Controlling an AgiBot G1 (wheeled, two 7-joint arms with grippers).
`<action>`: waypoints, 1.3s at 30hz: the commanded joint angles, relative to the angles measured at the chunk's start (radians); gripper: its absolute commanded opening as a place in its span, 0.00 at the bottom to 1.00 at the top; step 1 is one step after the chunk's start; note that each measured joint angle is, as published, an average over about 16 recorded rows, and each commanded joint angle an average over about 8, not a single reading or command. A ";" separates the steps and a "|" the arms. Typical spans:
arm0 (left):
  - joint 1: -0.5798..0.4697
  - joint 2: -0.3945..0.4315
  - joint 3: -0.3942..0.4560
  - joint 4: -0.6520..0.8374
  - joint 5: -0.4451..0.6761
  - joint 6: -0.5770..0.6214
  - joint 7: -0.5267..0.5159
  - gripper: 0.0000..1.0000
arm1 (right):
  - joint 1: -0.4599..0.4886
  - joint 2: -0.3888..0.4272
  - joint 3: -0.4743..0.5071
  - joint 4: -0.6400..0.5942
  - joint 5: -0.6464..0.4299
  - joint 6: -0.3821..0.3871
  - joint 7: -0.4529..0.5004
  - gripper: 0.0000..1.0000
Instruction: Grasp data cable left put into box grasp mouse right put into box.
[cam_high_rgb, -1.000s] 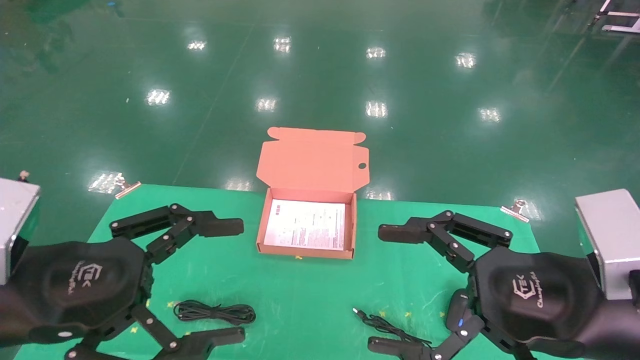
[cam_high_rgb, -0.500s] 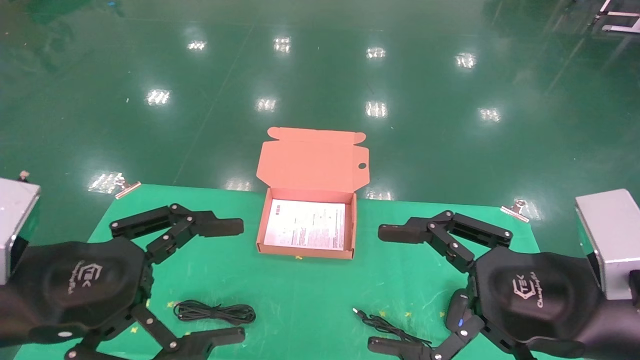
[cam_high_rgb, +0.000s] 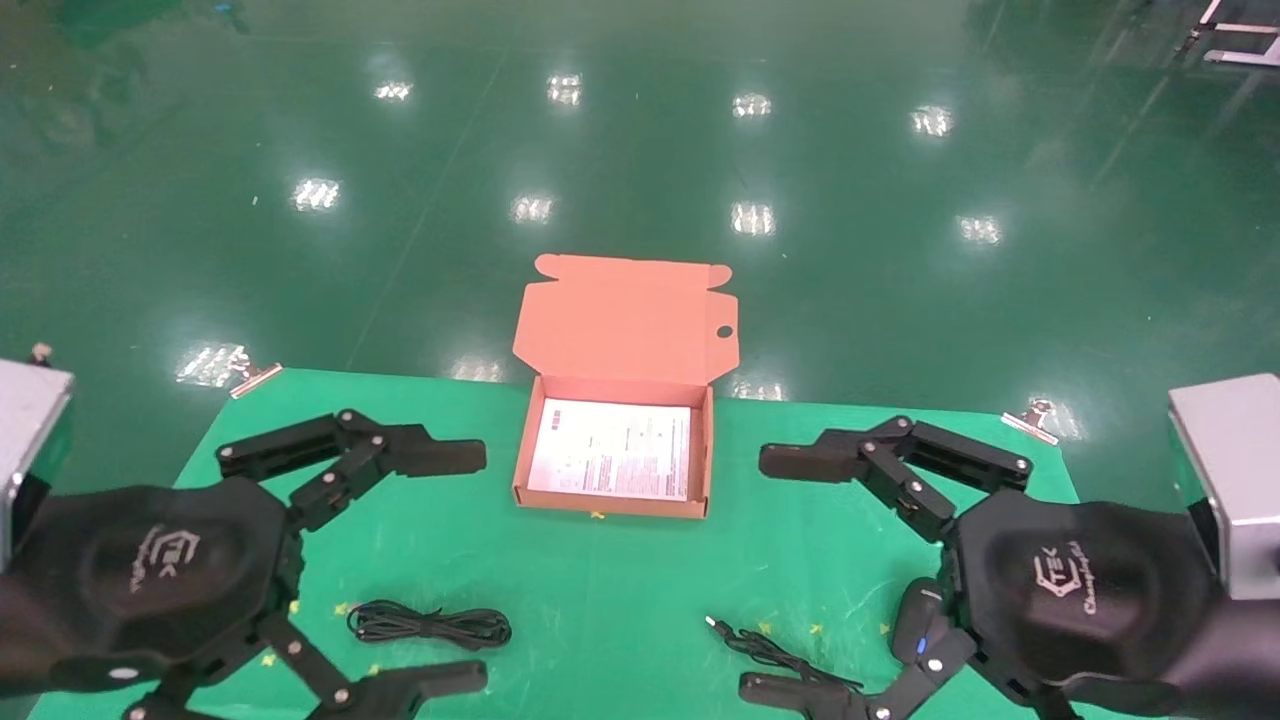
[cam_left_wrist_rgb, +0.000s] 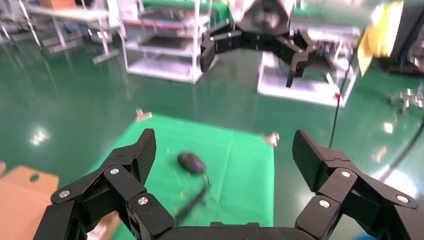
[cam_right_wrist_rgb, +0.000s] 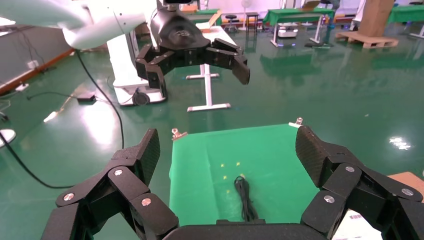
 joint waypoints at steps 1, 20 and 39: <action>-0.001 -0.003 0.003 0.000 0.006 0.004 -0.002 1.00 | 0.001 0.005 -0.002 0.003 -0.008 0.000 -0.001 1.00; -0.304 0.107 0.336 -0.059 0.560 0.056 0.043 1.00 | 0.446 -0.073 -0.539 0.057 -0.705 -0.076 -0.113 1.00; -0.321 0.232 0.514 -0.064 0.958 -0.085 0.069 1.00 | 0.462 -0.188 -0.762 0.055 -0.966 0.039 -0.044 1.00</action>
